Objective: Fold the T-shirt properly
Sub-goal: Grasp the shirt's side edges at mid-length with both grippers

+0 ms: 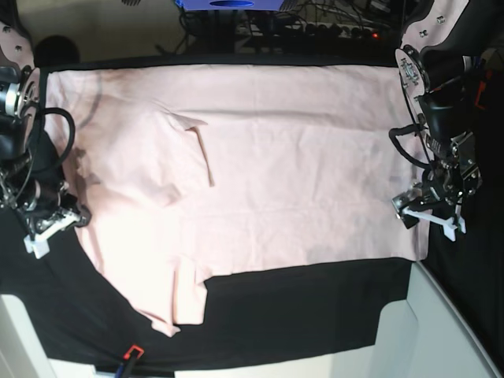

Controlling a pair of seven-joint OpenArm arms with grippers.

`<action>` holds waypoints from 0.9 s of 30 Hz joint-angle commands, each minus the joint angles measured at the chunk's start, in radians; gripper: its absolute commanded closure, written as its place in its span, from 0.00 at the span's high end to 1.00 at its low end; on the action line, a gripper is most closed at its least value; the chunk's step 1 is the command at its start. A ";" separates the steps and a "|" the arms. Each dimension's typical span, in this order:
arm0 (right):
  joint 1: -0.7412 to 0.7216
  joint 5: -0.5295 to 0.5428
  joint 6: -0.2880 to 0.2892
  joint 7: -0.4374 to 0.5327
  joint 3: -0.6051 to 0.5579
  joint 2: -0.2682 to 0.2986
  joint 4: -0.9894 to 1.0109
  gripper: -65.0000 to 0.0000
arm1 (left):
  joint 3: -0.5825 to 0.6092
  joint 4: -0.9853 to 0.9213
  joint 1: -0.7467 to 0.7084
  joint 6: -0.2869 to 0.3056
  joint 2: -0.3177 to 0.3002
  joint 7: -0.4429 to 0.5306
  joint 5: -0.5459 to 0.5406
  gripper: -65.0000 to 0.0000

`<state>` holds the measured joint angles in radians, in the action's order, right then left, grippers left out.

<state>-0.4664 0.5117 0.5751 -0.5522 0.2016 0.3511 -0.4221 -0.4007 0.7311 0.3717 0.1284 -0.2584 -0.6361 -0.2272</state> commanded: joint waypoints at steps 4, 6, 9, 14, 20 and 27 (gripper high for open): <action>-0.021 0.012 0.007 0.010 0.002 0.019 -0.034 0.00 | -0.083 0.037 0.013 -0.009 -0.045 0.009 0.004 0.85; -0.021 0.012 0.007 0.010 0.003 0.016 -0.034 0.00 | -0.083 0.037 0.010 -0.009 -0.046 0.009 0.005 0.85; -0.021 0.014 0.007 0.010 0.003 0.010 -0.034 0.00 | -0.083 0.034 0.008 -0.009 -0.046 0.011 0.005 0.85; -0.021 0.014 0.007 0.010 0.003 0.010 -0.034 0.00 | -0.082 0.032 0.011 -0.009 -0.037 0.014 0.007 0.85; -0.015 0.015 0.007 0.010 0.005 0.010 -0.033 0.00 | 0.050 0.029 0.013 -0.009 -0.006 0.014 0.004 0.85; -0.013 0.014 0.007 0.010 0.005 0.010 -0.033 0.00 | 0.059 0.028 0.013 -0.009 0.021 0.014 0.004 0.84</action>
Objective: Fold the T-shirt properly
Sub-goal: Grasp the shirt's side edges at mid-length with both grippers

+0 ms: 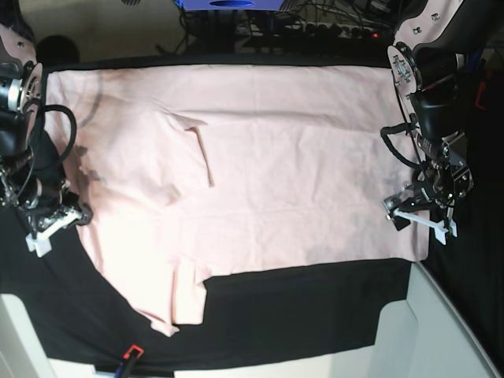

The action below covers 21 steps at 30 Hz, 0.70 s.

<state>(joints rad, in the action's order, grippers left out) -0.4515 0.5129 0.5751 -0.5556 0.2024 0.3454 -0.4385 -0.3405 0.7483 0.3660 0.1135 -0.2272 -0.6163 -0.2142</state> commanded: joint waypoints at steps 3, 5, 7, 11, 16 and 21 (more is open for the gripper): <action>-0.028 0.013 0.007 0.013 0.002 0.016 -0.016 0.00 | -0.001 0.010 0.017 0.005 -0.010 -0.006 -0.009 0.72; -0.028 0.013 0.007 0.013 0.002 0.016 -0.016 0.00 | -0.001 0.010 0.015 0.005 -0.010 -0.006 -0.009 0.45; -0.028 0.013 0.007 0.013 0.002 0.016 -0.016 0.00 | -0.001 0.010 0.015 0.005 -0.011 -0.006 -0.009 0.26; -0.028 0.013 0.007 0.018 0.004 0.016 -0.018 0.00 | -0.013 0.015 0.015 0.005 -0.013 -0.006 -0.018 0.22; -0.028 0.014 0.007 0.030 0.007 0.022 -0.026 0.00 | -0.122 0.020 0.017 0.005 -0.008 -0.009 -0.018 0.00; -0.028 0.014 0.007 0.068 0.007 0.024 -0.026 0.00 | -0.124 0.020 0.015 0.005 -0.007 -0.009 -0.018 0.00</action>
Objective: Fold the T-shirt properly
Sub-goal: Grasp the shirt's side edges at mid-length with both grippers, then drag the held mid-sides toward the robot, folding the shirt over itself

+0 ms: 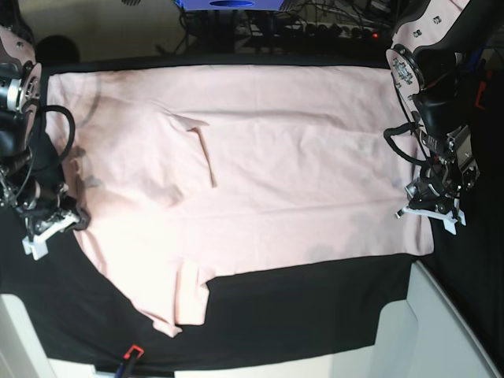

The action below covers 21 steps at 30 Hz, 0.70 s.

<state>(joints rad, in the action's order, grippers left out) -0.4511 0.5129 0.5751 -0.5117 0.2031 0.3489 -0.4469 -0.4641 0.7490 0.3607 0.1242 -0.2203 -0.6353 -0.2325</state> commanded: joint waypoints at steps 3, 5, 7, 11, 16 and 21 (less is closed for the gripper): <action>-0.028 0.017 0.007 0.028 0.006 0.020 -0.017 0.00 | 0.000 0.031 0.021 -0.005 -0.014 0.010 0.000 0.00; -0.028 0.017 0.007 0.043 0.006 0.020 -0.017 0.00 | 0.000 0.076 0.018 -0.005 -0.011 0.009 0.000 0.00; -0.028 0.019 0.007 0.060 0.006 0.022 -0.017 0.00 | 0.000 0.125 -0.002 -0.005 0.005 0.009 0.000 0.00; -0.030 0.020 0.007 0.061 0.008 0.034 -0.019 0.00 | 0.000 0.240 -0.030 -0.004 0.029 -0.036 0.000 0.00; -0.028 0.020 0.007 0.057 0.008 0.035 -0.062 0.00 | 0.001 0.329 -0.045 -0.001 0.052 -0.079 0.000 0.00; -0.018 0.020 0.007 0.055 0.008 0.037 -0.085 0.00 | 0.001 0.379 -0.068 -0.001 0.058 -0.080 0.000 0.00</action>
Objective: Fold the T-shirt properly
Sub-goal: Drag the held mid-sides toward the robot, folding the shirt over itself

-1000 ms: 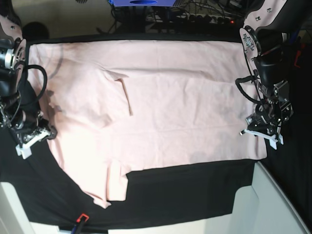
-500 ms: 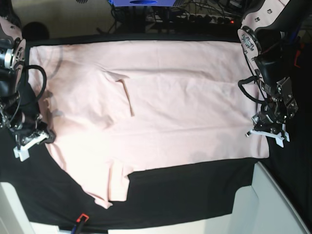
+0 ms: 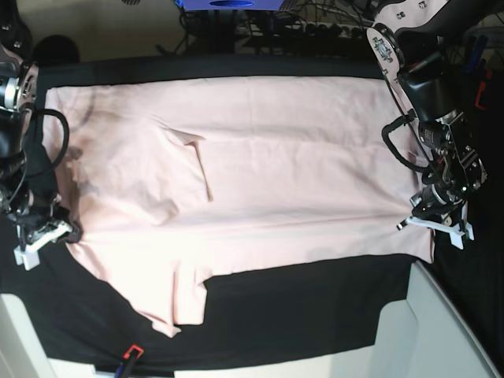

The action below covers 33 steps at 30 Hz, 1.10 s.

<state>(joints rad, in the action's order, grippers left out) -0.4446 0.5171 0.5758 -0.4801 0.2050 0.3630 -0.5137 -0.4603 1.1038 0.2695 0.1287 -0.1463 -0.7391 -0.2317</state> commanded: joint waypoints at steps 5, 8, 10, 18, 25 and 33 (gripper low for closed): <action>-0.012 0.016 0.006 0.025 0.006 0.041 -0.018 0.00 | -0.002 0.085 -0.020 -0.005 -0.016 0.023 -0.001 0.00; -0.009 0.016 0.006 0.025 0.006 0.047 -0.018 0.00 | -0.002 0.128 -0.046 -0.004 -0.016 0.023 -0.001 0.00; -0.009 0.016 0.006 0.025 0.006 0.058 -0.018 0.00 | -0.002 0.160 -0.059 -0.004 -0.014 0.023 -0.001 0.00; 0.040 0.016 0.006 0.022 0.006 0.064 -0.092 0.00 | -0.002 0.218 -0.105 -0.004 -0.008 0.023 -0.001 0.00; 0.103 0.016 0.006 -0.029 0.007 0.055 -0.233 0.00 | 0.084 0.273 -0.144 -0.004 0.001 0.023 -0.001 0.00; 0.125 0.016 0.006 -0.033 0.007 0.055 -0.234 0.00 | 0.077 0.313 -0.192 -0.004 0.026 0.025 -0.001 0.00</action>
<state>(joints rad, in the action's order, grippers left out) -0.2962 0.5194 0.5766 -0.5331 0.2050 0.3962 -0.7303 -0.3798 1.3945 0.0635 0.1287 -0.1062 -0.7380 -0.2321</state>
